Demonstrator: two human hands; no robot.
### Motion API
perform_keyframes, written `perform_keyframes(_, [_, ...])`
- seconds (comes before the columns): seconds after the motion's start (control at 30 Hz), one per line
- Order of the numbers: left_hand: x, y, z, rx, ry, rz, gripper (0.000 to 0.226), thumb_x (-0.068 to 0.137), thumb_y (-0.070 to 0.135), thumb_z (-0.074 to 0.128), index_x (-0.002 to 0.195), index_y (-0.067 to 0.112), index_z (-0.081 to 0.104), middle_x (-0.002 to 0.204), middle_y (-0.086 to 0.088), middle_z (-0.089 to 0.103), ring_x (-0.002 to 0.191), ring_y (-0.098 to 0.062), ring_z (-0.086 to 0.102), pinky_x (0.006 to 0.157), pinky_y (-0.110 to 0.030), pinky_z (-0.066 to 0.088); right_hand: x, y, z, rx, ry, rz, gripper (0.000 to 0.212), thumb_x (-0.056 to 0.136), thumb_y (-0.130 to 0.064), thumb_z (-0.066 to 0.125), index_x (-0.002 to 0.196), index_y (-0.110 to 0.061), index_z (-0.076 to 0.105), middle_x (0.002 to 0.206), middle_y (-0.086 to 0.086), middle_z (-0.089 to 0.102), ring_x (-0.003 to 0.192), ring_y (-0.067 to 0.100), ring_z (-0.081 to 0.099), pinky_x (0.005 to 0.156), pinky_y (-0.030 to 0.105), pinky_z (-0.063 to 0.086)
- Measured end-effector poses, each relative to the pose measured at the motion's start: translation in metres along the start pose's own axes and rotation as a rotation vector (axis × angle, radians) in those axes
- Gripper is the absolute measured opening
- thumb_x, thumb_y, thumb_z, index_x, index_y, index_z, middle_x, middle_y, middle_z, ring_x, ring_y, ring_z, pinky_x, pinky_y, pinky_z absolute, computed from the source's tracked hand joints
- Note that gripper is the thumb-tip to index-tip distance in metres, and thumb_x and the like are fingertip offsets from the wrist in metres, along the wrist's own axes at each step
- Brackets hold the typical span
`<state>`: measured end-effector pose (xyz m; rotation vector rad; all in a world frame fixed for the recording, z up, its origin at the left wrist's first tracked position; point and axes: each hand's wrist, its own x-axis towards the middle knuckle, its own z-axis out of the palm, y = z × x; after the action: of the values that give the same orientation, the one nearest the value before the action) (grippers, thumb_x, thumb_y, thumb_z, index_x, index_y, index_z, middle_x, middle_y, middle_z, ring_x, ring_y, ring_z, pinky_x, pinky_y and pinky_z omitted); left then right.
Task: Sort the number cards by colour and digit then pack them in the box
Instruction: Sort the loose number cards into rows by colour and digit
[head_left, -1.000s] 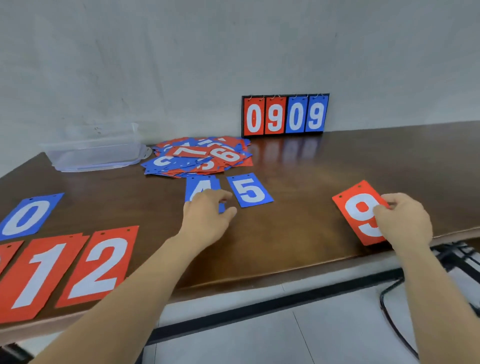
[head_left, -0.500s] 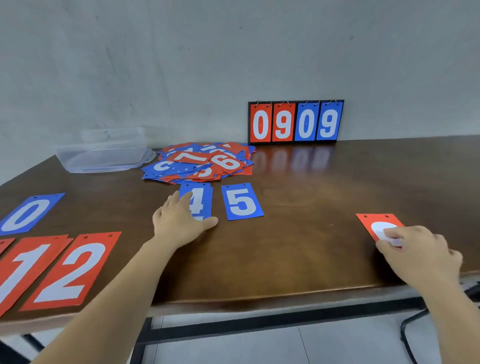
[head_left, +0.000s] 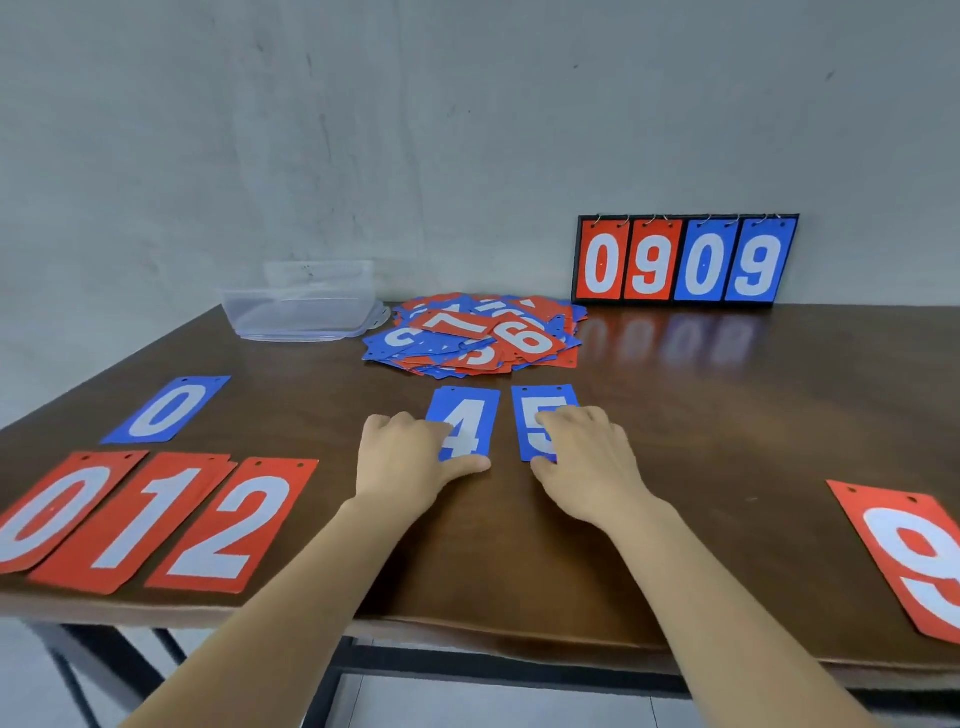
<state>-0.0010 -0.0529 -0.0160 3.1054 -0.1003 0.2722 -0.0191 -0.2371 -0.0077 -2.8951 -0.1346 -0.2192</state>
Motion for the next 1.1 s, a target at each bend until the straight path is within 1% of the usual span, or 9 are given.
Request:
perform_keyframes(0.07, [-0.001,-0.013,0.005,-0.176,0.027,0.027,0.076,0.076,0.079,0.044,0.135,0.032,0.054,0.131,0.007,0.058,0.124,-0.012,0.046,0.104,-0.032,0.026,0.008,0.000,0.010,0.003,-0.063,0.030,0.049,0.099,-0.038,0.044,0.145,-0.022,0.038,0.148,0.001,0.038,0.135,0.022,0.031,0.107,0.036,0.030])
perform_keyframes(0.1, [0.000,-0.021,0.007,-0.282,0.010,0.036,0.074,0.078,0.076,0.048,0.137,0.033,0.050,0.143,0.009,0.048,0.133,-0.011,0.038,0.109,-0.035,0.022,0.009,0.002,0.013,0.011,-0.071,0.042,0.048,0.100,-0.039,0.042,0.144,-0.023,0.039,0.149,0.001,0.037,0.135,0.022,0.031,0.107,0.035,0.030])
perform_keyframes(0.17, [0.005,-0.033,0.006,-0.385,-0.096,0.070,0.068,0.084,0.066,0.053,0.145,0.038,0.038,0.158,0.010,0.024,0.143,-0.013,0.027,0.115,-0.040,0.015,0.008,0.003,0.017,0.006,-0.050,0.035,0.044,0.100,-0.038,0.039,0.142,-0.024,0.043,0.148,-0.001,0.039,0.132,0.021,0.034,0.105,0.034,0.031])
perform_keyframes(0.23, [0.010,-0.037,0.006,-0.407,-0.209,0.095,0.062,0.090,0.056,0.054,0.146,0.040,0.032,0.160,0.011,0.013,0.144,-0.020,0.025,0.118,-0.039,0.014,0.005,-0.001,0.020,-0.006,-0.014,0.011,0.040,0.100,-0.036,0.038,0.138,-0.026,0.047,0.142,-0.003,0.044,0.126,0.020,0.038,0.100,0.032,0.034])
perform_keyframes(0.33, [0.016,-0.036,0.009,-0.437,-0.212,0.131,0.054,0.091,0.054,0.054,0.142,0.039,0.042,0.159,0.011,0.018,0.144,-0.020,0.027,0.119,-0.038,0.019,0.001,-0.007,0.023,-0.016,0.023,-0.009,0.038,0.100,-0.037,0.038,0.135,-0.028,0.050,0.136,-0.005,0.047,0.121,0.018,0.039,0.095,0.031,0.036])
perform_keyframes(0.5, [0.022,-0.038,0.010,-0.541,-0.219,0.130,0.058,0.086,0.054,0.062,0.138,0.032,0.050,0.156,0.012,0.027,0.143,-0.013,0.028,0.116,-0.035,0.028,0.004,-0.013,0.022,-0.010,0.031,0.003,0.038,0.100,-0.039,0.039,0.135,-0.028,0.050,0.137,-0.004,0.047,0.122,0.017,0.038,0.095,0.030,0.035])
perform_keyframes(0.77, [0.023,-0.031,0.008,-0.500,-0.195,0.108,0.064,0.084,0.058,0.060,0.140,0.029,0.049,0.155,0.009,0.032,0.142,-0.015,0.031,0.114,-0.034,0.029,0.005,-0.020,0.021,-0.057,0.019,0.023,0.039,0.101,-0.042,0.038,0.136,-0.030,0.050,0.136,-0.004,0.048,0.122,0.017,0.039,0.095,0.032,0.036])
perform_keyframes(0.93, [0.020,-0.027,0.006,-0.457,-0.174,0.128,0.067,0.086,0.058,0.056,0.145,0.030,0.042,0.158,0.006,0.023,0.142,-0.017,0.030,0.112,-0.034,0.031,0.005,-0.021,0.019,-0.053,0.023,0.032,0.043,0.100,-0.046,0.037,0.138,-0.029,0.048,0.138,-0.004,0.048,0.124,0.016,0.039,0.096,0.032,0.036])
perform_keyframes(1.1, [0.033,-0.028,-0.013,-0.516,-0.055,0.170,0.051,0.096,0.044,0.051,0.143,0.024,0.044,0.154,0.004,0.034,0.138,-0.017,0.037,0.111,-0.033,0.034,0.013,-0.018,0.004,0.023,0.098,0.065,0.042,0.098,-0.044,0.044,0.134,-0.025,0.053,0.135,-0.005,0.053,0.123,0.016,0.042,0.096,0.032,0.038])
